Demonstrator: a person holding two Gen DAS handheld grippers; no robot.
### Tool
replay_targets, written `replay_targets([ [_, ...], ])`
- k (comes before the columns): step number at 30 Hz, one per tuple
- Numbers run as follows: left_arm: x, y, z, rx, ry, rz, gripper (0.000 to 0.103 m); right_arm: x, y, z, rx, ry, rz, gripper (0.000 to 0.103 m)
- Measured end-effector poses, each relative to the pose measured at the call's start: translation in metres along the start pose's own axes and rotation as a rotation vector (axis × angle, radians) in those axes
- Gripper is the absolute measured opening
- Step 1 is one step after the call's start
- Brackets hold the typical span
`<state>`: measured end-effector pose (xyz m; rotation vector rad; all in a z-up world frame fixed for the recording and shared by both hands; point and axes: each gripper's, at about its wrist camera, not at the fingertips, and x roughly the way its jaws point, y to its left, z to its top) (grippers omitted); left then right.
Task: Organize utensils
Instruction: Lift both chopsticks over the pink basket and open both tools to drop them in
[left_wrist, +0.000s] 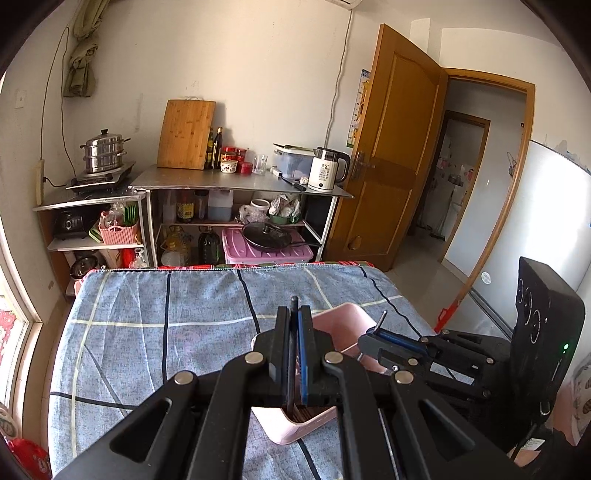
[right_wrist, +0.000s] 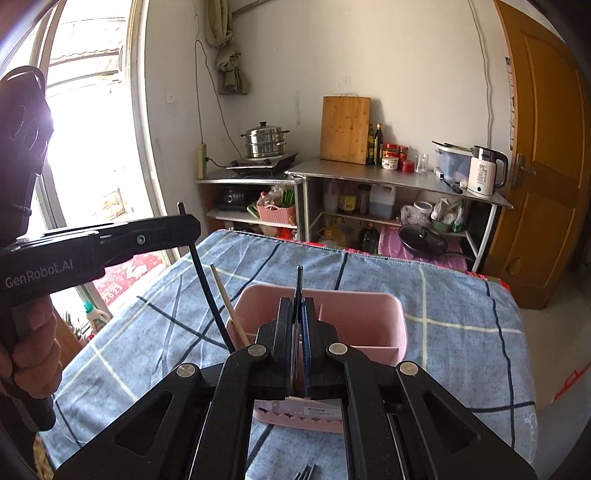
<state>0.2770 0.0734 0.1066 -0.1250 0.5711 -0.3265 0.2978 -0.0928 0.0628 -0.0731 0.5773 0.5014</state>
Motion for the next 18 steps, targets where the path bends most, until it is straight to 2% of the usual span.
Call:
replay_targets([
  [6, -0.001, 0.003, -0.006, -0.011, -0.003, -0.009, 0.005, 0.000, 0.000, 0.001, 0.003, 0.015, 0.000, 0.005],
  [12, -0.009, 0.000, -0.007, 0.004, -0.025, 0.012, 0.006, -0.007, -0.003, 0.002, 0.011, 0.008, -0.004, 0.010],
  [14, -0.013, -0.001, -0.007, 0.010, -0.034, 0.015, 0.010, -0.014, -0.004, 0.002, 0.018, -0.005, 0.001, 0.010],
  [16, -0.018, -0.002, -0.007, 0.012, -0.046, 0.019, 0.020, -0.021, -0.006, 0.003, 0.021, -0.020, -0.002, 0.011],
  [18, -0.024, -0.003, -0.008, 0.010, -0.059, 0.020, 0.023, -0.029, -0.007, 0.003, 0.027, -0.032, 0.000, 0.013],
])
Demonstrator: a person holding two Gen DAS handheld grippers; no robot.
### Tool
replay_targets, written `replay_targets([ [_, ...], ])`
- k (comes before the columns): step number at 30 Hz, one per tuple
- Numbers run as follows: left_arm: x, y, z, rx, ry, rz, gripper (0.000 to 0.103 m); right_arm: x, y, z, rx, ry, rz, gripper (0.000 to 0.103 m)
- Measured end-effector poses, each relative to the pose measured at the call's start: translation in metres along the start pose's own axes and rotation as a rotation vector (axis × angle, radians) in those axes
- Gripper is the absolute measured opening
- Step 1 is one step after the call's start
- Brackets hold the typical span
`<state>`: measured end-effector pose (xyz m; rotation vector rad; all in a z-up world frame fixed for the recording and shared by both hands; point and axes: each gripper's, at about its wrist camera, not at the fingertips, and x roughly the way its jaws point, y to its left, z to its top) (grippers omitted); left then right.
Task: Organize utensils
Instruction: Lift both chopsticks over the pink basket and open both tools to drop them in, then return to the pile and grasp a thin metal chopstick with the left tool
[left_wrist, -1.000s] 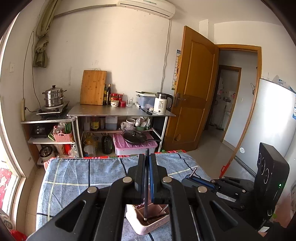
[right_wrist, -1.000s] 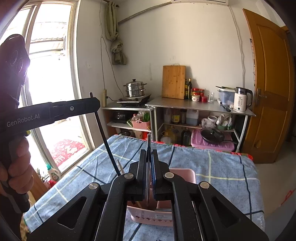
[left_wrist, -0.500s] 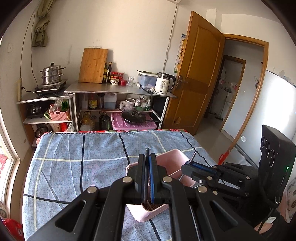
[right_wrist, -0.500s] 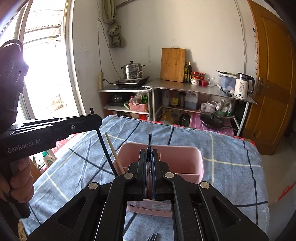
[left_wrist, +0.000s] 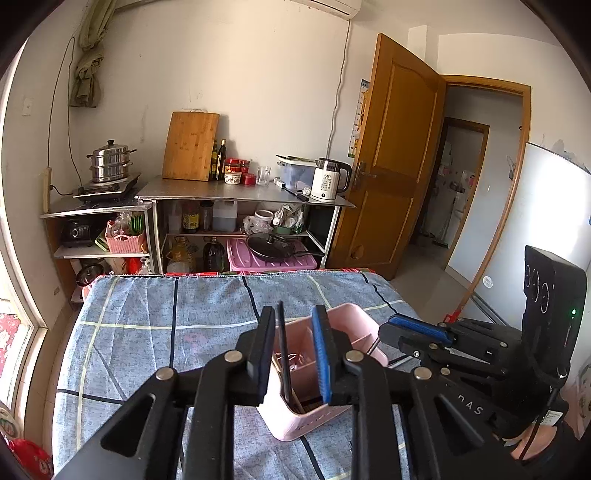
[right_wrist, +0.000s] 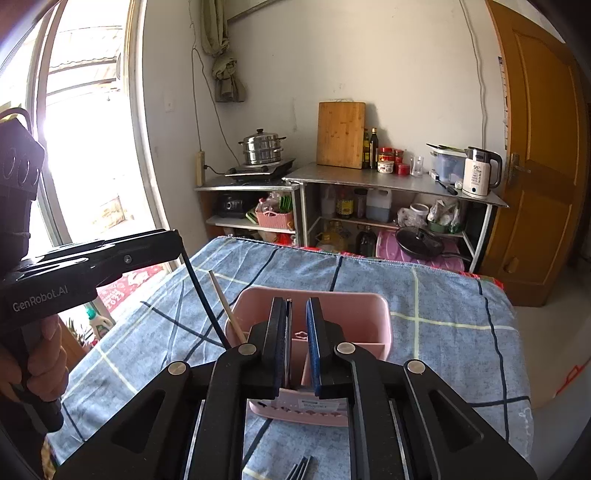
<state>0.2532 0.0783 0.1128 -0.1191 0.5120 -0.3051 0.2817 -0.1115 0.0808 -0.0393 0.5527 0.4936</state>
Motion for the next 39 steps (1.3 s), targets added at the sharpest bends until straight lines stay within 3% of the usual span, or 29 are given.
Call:
replay_targets([
  [3, -0.010, -0.001, -0.002, -0.007, -0.021, 0.004, 0.028, -0.014, -0.005, -0.002, 0.012, -0.026, 0.002, 0.019],
  [9, -0.033, -0.004, -0.015, -0.019, -0.059, 0.010, 0.031, -0.041, -0.015, -0.018, 0.043, -0.058, 0.010, 0.021],
  [18, -0.060, -0.014, -0.066, -0.032, -0.068, 0.001, 0.032, -0.077, -0.027, -0.066, 0.103, -0.057, -0.005, 0.021],
  [30, -0.053, -0.042, -0.138, 0.001, 0.043, -0.016, 0.032, -0.099, -0.030, -0.134, 0.144, 0.024, -0.034, 0.021],
  [39, -0.031, -0.056, -0.176, -0.013, 0.155, -0.033, 0.032, -0.089, -0.025, -0.176, 0.160, 0.124, -0.020, 0.021],
])
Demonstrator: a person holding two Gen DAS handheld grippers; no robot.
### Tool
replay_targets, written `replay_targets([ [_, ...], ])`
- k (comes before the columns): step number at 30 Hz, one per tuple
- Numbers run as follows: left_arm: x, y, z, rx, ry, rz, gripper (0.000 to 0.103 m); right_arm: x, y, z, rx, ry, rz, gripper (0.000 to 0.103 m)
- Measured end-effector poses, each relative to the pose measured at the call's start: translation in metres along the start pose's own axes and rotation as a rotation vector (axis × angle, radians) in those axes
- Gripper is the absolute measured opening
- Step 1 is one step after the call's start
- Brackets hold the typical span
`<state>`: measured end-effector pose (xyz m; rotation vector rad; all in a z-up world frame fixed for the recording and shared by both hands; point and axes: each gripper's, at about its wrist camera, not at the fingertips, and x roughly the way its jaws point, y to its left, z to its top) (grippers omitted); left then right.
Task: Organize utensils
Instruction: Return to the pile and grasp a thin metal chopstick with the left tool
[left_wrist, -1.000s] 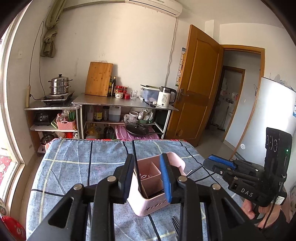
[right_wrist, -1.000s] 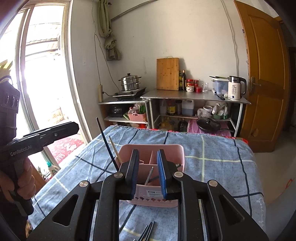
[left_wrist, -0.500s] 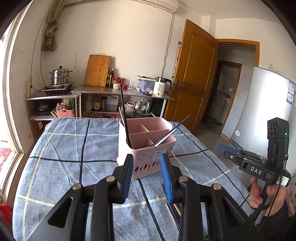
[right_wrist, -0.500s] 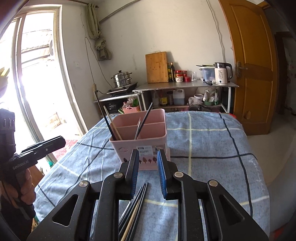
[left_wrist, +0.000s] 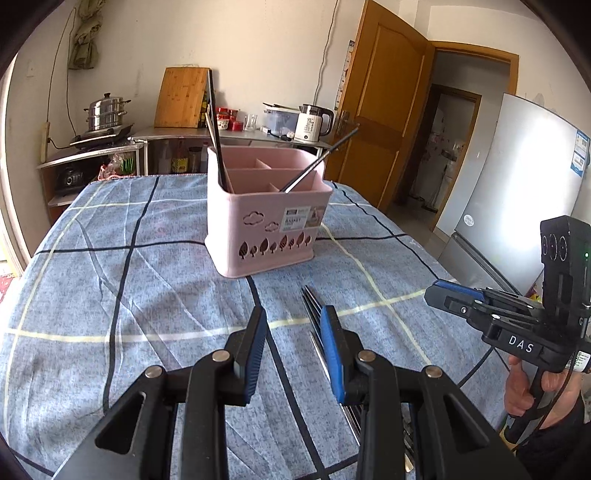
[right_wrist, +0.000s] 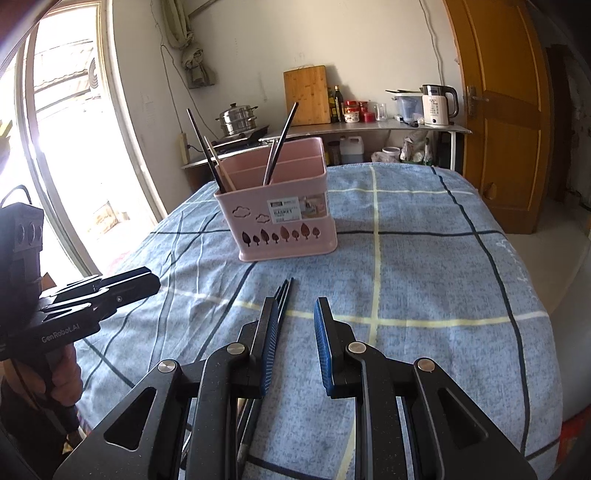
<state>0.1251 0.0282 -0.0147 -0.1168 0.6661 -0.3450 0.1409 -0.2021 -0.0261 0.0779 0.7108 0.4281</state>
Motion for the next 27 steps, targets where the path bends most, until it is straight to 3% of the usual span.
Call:
replay_targets([
  [7, 0.029, -0.011, -0.018, 0.001, 0.102, -0.007, 0.032, 0.010, -0.007, -0.010, 0.025, 0.043, -0.008, 0.021],
  [18, 0.072, -0.023, -0.035, 0.006, 0.231, 0.043, 0.032, 0.019, -0.006, -0.015, 0.026, 0.076, 0.013, 0.021],
  [27, 0.076, -0.030, -0.036, 0.032, 0.230, 0.074, 0.034, 0.023, -0.007, -0.015, 0.030, 0.085, 0.017, 0.021],
])
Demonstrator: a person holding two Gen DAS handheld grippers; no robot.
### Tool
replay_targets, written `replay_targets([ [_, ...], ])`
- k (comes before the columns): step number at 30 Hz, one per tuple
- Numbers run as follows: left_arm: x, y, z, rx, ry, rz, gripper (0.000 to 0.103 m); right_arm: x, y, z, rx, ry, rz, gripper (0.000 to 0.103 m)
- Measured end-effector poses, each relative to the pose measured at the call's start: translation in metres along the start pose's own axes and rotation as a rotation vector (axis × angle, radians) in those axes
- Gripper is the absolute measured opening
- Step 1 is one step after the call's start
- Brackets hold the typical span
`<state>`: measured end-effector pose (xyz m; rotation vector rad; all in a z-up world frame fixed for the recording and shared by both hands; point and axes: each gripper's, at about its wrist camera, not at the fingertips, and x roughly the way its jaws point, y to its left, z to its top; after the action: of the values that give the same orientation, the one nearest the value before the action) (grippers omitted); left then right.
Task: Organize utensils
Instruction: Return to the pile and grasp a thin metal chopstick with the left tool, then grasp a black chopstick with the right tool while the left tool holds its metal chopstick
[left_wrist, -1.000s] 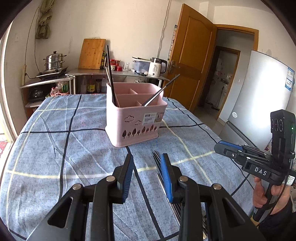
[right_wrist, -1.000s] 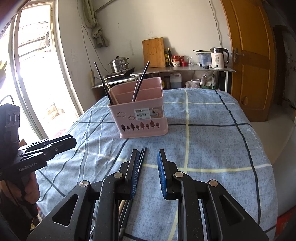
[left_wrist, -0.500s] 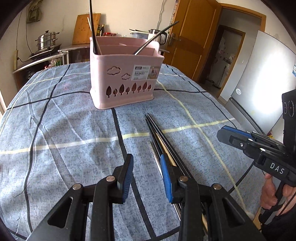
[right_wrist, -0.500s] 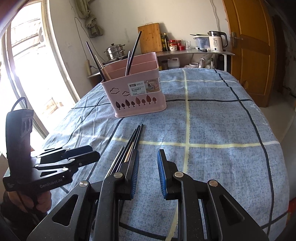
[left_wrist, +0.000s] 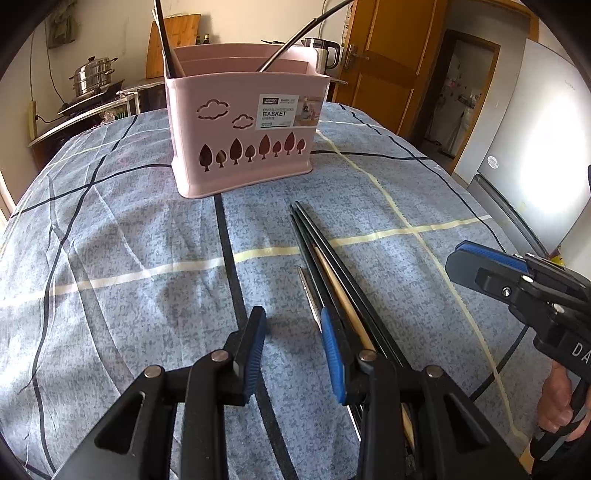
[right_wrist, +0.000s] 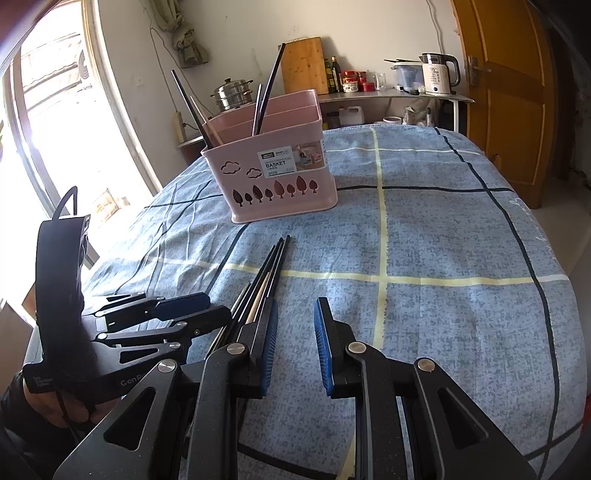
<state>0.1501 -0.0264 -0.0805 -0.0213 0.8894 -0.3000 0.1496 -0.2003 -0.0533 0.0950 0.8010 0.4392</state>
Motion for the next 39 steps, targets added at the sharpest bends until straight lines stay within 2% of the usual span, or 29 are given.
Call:
replay_targets([
  [5, 0.004, -0.010, 0.001, 0.051, 0.001, 0.060, 0.034, 0.002, 0.002, -0.001, 0.002, 0.007, 0.001, 0.021],
  [8, 0.004, -0.010, 0.001, 0.056, 0.001, 0.065, 0.032, 0.002, 0.004, -0.001, -0.005, 0.010, 0.002, 0.021],
  [10, 0.003, -0.007, 0.001, 0.056, -0.001, 0.090, 0.014, 0.003, 0.006, -0.001, -0.009, 0.013, 0.000, 0.021],
  [13, 0.001, 0.005, 0.002, 0.031, 0.005, 0.078, 0.009, 0.005, 0.007, -0.001, -0.011, 0.018, 0.002, 0.021],
  [15, -0.001, 0.014, 0.001, 0.020, 0.005, 0.104, 0.007, 0.008, 0.008, -0.002, -0.011, 0.027, 0.002, 0.021],
  [20, -0.003, 0.044, 0.004, -0.040, 0.006, 0.125, 0.006, 0.021, 0.013, -0.004, -0.015, 0.064, 0.005, 0.021],
  [23, -0.004, 0.054, 0.005, -0.075, 0.002, 0.108, 0.006, 0.033, 0.018, -0.004, -0.026, 0.093, 0.005, 0.021],
  [29, -0.003, 0.051, 0.002, -0.058, -0.011, 0.120, 0.006, 0.053, 0.024, -0.007, -0.043, 0.149, -0.001, 0.021],
  [39, -0.005, 0.055, 0.001, -0.074, -0.014, 0.097, 0.006, 0.055, 0.025, -0.006, -0.049, 0.144, -0.015, 0.021],
])
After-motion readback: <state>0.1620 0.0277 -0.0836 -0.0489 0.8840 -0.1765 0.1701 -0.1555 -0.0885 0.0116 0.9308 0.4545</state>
